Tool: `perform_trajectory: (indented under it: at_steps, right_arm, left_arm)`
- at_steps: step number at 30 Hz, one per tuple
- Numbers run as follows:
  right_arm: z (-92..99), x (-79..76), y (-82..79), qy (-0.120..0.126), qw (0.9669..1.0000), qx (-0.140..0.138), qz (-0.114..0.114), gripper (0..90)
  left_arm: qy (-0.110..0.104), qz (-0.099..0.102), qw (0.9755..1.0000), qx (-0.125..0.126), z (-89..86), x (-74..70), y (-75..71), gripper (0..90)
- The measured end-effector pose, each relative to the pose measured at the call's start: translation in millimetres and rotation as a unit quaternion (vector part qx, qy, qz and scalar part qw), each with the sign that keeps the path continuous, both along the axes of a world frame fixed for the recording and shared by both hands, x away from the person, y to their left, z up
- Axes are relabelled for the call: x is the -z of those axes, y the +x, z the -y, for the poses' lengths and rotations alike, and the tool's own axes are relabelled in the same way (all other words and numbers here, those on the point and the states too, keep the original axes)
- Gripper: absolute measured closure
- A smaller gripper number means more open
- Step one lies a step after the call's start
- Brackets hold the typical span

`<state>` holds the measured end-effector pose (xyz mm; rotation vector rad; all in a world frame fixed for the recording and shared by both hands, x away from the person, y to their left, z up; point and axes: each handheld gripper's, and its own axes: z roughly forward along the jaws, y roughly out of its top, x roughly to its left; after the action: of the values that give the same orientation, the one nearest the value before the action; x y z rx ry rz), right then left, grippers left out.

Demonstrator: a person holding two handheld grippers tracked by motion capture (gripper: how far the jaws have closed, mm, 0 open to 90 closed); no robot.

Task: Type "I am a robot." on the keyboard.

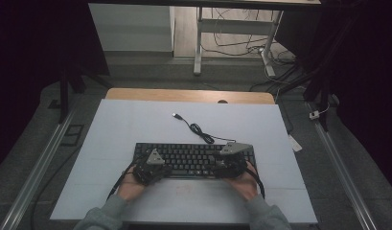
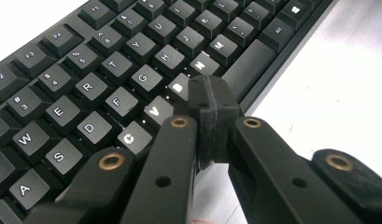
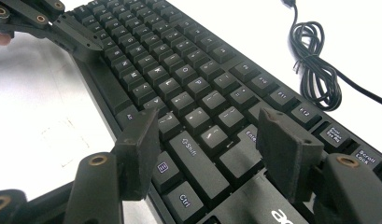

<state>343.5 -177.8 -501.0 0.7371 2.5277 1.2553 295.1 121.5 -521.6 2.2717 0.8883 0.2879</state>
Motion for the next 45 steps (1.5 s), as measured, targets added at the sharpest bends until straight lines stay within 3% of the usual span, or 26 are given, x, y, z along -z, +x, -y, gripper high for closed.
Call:
perform_trajectory:
  at_steps: [5,11,13,18,21,30,45]
  right_arm:
    - [0.4,0.1,0.3,0.001,1.0000,0.001,-0.001,39.5]
    - [1.0,-0.6,0.4,0.003,1.0000,0.001,0.002,39.5]
    - [1.5,-1.0,0.5,0.002,1.0000,0.002,0.002,39.5]
    - [1.1,-1.6,-0.2,0.004,1.0000,0.001,0.006,39.6]
    - [1.2,-1.6,0.0,0.005,1.0000,0.000,0.008,39.6]
    - [1.3,-1.8,0.0,0.005,1.0000,0.001,0.008,39.6]
    - [1.8,-2.7,-0.4,0.005,0.9999,0.003,0.008,39.6]
  left_arm:
    - [-0.011,0.006,0.9999,0.000,-0.6,-2.0,-1.5,88.6]
    - [-0.063,0.035,0.9972,-0.019,-9.3,-19.5,-6.2,87.6]
    - [-0.074,0.040,0.9961,-0.027,-12.3,-22.8,-7.5,77.7]
    - [-0.080,0.049,0.9943,-0.051,-17.1,-27.8,-9.9,51.7]
    - [-0.085,0.047,0.9934,-0.061,-20.6,-30.2,-9.1,43.7]
    - [-0.097,0.046,0.9915,-0.074,-29.8,-36.5,-8.9,38.2]
    - [-0.099,0.047,0.9893,-0.097,-39.1,-39.8,-6.7,30.6]
